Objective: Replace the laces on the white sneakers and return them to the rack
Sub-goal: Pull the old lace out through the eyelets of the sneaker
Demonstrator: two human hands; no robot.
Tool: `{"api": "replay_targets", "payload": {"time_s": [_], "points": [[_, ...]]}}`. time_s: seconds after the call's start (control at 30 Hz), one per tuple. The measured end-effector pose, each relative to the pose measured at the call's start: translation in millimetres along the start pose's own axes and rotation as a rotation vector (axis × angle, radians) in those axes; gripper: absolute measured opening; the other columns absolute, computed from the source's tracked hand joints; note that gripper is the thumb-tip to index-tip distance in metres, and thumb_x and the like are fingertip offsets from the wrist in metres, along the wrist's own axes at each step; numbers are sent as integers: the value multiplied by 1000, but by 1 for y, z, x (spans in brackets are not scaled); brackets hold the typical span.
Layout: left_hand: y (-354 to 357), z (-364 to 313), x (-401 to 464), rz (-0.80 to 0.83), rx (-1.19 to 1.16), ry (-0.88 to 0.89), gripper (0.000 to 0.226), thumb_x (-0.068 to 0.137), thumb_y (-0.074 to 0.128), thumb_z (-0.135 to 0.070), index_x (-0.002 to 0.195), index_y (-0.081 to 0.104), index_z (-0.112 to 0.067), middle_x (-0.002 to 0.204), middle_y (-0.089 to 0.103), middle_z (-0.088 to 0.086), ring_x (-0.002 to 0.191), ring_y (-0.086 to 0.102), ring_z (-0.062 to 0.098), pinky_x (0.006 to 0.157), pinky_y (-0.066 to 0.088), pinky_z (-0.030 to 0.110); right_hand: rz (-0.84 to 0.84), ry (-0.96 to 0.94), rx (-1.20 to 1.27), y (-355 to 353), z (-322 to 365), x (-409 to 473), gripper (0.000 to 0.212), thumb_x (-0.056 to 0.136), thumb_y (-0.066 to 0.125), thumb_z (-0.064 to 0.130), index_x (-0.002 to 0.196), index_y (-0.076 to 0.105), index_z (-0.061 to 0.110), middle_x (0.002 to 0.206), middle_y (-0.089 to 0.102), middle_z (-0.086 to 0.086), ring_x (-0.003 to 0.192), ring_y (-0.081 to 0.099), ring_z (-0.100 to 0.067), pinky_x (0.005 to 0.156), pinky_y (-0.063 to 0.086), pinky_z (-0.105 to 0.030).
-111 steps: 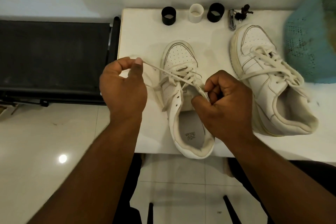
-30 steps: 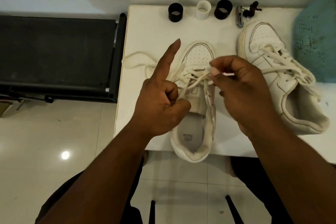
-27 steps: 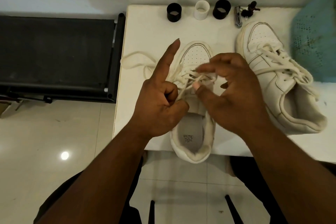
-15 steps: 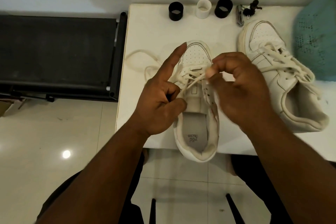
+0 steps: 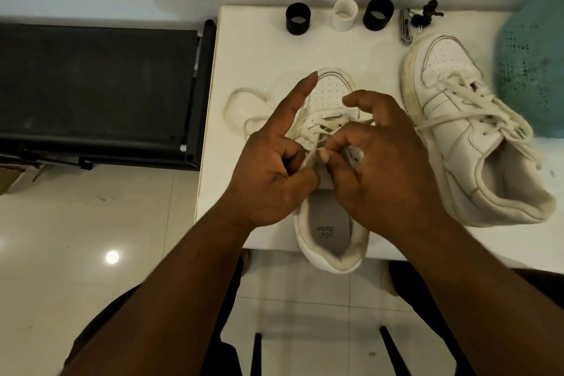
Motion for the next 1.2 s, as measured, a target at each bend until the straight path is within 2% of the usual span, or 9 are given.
{"api": "replay_targets", "payload": {"time_s": [0.17, 0.33, 0.57, 0.63, 0.73, 0.87, 0.93, 1.07, 1.2], "points": [[0, 2, 0, 18, -2, -33, 105, 71, 57, 11, 162, 21, -25, 45, 41, 9, 39, 34, 16, 52, 38, 17, -306, 287, 284, -34, -41, 7, 6, 91, 68, 28, 86, 65, 27, 113, 61, 5, 106, 56, -4, 86, 38, -5], [0, 5, 1, 16, -2, -56, 106, 69, 59, 8, 162, 23, -27, 45, 42, 5, 38, 35, 13, 50, 37, 19, -206, 212, 227, -26, -29, 7, 35, 82, 72, 29, 116, 68, 28, 137, 50, 4, 124, 46, -2, 103, 39, -15], [1, 4, 1, 27, -9, -39, 100, 72, 61, 6, 161, 26, -22, 45, 43, -3, 38, 36, 11, 48, 37, 19, 63, 10, -60, 5, 5, -4, 8, 83, 71, 33, 88, 73, 26, 151, 44, 1, 138, 41, -20, 105, 40, -54], [-1, 4, 1, 23, 3, -40, 100, 72, 61, 6, 161, 28, -24, 45, 44, -1, 38, 36, 12, 49, 36, 19, -12, 24, 9, -3, 2, -1, 4, 85, 68, 30, 87, 69, 26, 144, 48, 1, 130, 46, -14, 104, 45, -45], [-1, 2, 2, 24, 22, -34, 101, 69, 61, 7, 160, 30, -26, 45, 44, 5, 38, 37, 15, 51, 37, 17, -178, 125, 136, -23, -14, 4, 4, 88, 67, 23, 87, 64, 25, 129, 53, 1, 111, 46, 3, 92, 33, -2], [-1, 1, 1, 22, 34, -15, 101, 70, 62, 12, 160, 31, -21, 45, 44, 11, 38, 36, 16, 56, 39, 12, -243, 253, 141, -31, -32, 7, 6, 89, 68, 27, 93, 64, 26, 125, 56, 2, 106, 44, 8, 86, 28, 3], [-1, 1, 2, 21, 23, -14, 100, 71, 63, 13, 160, 30, -20, 45, 45, 7, 38, 37, 14, 54, 39, 14, -168, 191, 125, -22, -22, 5, 28, 82, 70, 30, 109, 66, 25, 134, 51, 1, 114, 45, 2, 95, 30, -1], [-1, 3, 2, 26, -11, 0, 96, 76, 68, 11, 160, 29, -15, 46, 46, 0, 39, 37, 11, 52, 38, 16, 21, 113, 24, 1, -2, -2, 26, 77, 64, 42, 100, 70, 32, 152, 38, 3, 138, 42, -17, 105, 44, -52], [-2, 4, 2, 8, 9, -2, 96, 75, 66, 11, 159, 31, -20, 46, 46, -1, 39, 37, 11, 52, 39, 16, -71, 64, 27, -9, -6, 2, 9, 87, 70, 31, 85, 61, 33, 143, 48, 1, 127, 46, -9, 106, 45, -41]]}}
Point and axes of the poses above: each hand's wrist, its own x-axis towards the middle knuckle, its own y-axis out of the palm, z = x × y, the point moved 8 cm from there along x, towards the middle knuckle
